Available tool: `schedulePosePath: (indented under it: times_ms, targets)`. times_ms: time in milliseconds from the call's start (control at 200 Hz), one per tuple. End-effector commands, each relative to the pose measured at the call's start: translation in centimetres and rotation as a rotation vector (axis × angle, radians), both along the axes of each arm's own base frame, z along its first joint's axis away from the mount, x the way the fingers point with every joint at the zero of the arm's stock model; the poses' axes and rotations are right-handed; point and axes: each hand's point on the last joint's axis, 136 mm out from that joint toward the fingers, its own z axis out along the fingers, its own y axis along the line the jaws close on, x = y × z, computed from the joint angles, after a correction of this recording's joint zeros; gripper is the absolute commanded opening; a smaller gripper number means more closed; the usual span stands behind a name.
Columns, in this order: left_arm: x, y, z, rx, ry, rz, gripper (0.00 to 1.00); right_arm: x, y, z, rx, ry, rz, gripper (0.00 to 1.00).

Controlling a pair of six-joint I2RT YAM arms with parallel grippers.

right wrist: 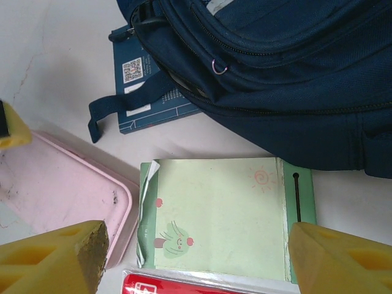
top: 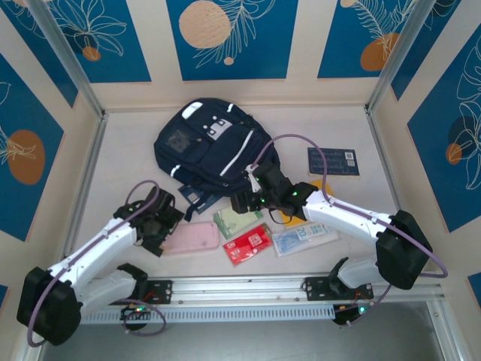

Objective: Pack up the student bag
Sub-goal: Rotate the pencil case at the bottom-left of the table.

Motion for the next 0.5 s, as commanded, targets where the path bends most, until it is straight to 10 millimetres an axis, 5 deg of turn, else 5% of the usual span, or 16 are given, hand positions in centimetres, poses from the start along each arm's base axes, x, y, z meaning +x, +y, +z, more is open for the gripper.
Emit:
schedulePosePath:
  times_ms: [0, 175, 350, 495]
  targets:
    - [2.6, 1.5, 1.2, 0.054, -0.060, -0.023, 1.00, 0.1, -0.4, 0.2, 0.000, -0.002, -0.014, 0.78]
    - [3.4, 1.4, 2.5, 0.039, -0.044, -0.070, 1.00, -0.1, -0.5, 0.4, -0.001, -0.001, -0.012, 0.78]
    - [-1.5, 1.0, 2.2, -0.031, 0.107, -0.013, 1.00, 0.0, -0.7, 0.2, -0.008, 0.003, -0.023, 0.78]
    - [-3.3, 0.4, 2.8, -0.082, 0.076, 0.005, 1.00, 0.1, -0.4, -0.1, -0.005, 0.010, -0.020, 0.78]
